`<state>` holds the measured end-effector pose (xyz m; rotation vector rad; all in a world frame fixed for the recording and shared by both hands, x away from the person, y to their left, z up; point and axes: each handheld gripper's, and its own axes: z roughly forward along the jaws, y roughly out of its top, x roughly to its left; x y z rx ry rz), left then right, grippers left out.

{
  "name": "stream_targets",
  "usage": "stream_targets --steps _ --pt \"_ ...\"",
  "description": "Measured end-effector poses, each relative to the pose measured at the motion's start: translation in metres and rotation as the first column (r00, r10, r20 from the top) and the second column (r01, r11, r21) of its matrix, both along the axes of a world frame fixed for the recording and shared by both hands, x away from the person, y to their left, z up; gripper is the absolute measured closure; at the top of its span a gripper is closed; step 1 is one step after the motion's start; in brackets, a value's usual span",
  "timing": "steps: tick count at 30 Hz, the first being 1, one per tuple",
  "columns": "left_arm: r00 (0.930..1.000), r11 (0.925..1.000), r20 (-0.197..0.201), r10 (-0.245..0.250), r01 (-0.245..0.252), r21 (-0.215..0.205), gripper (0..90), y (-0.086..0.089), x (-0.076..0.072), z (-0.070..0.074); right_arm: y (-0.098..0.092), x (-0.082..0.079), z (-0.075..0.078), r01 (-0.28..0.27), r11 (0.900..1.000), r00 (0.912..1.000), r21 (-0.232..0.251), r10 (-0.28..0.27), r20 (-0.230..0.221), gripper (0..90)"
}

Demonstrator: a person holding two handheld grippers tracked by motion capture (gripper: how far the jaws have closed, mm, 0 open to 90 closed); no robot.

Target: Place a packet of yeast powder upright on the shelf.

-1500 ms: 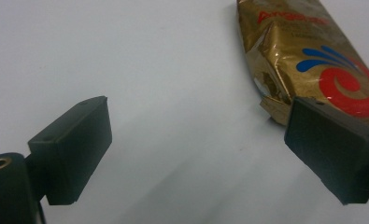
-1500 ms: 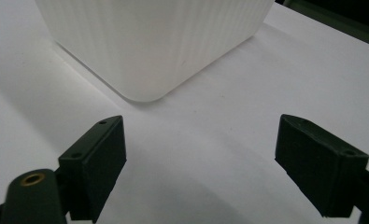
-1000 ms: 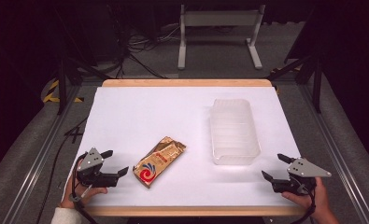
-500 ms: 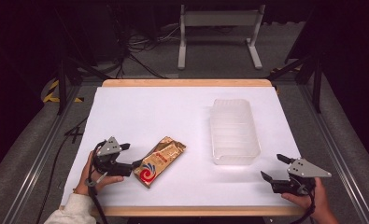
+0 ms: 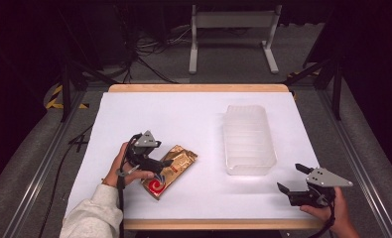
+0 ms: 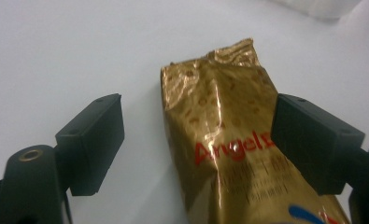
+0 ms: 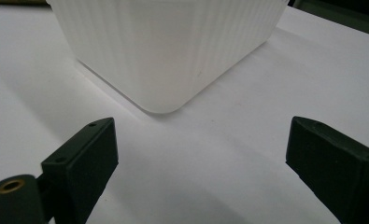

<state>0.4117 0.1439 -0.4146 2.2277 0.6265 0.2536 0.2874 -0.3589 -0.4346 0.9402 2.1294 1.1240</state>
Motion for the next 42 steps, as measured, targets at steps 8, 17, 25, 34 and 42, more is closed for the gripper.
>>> stream_targets --steps 8,17,25,34,42 --pt "0.9986 0.9998 -0.053 0.007 -0.008 -0.018 32.4 -0.021 0.026 -0.005 0.0 0.001 -0.002 -0.004 1.0 1.0 -0.021 0.003 -0.008 10.2" --pt "0.9897 0.9996 -0.141 0.026 -0.027 -0.004 46.8 -0.034 0.046 -0.015 0.001 0.002 -0.004 -0.009 0.999 0.9999 -0.042 0.008 -0.015 11.4" --pt "0.9791 0.9988 -0.203 0.017 -0.007 0.049 46.9 -0.043 0.05 -0.021 0.004 0.002 -0.005 -0.022 0.998 0.9993 -0.065 0.02 -0.031 12.0" --pt "0.9643 0.9975 -0.264 -0.013 0.031 0.064 59.2 -0.047 0.051 -0.02 0.005 0.003 -0.007 -0.037 0.996 0.9985 -0.083 0.033 -0.044 12.3" --pt "0.972 0.9927 -0.234 -0.016 0.044 0.113 73.4 -0.052 0.045 -0.014 0.005 0.003 -0.008 -0.042 0.995 0.998 -0.093 0.037 -0.052 12.4"
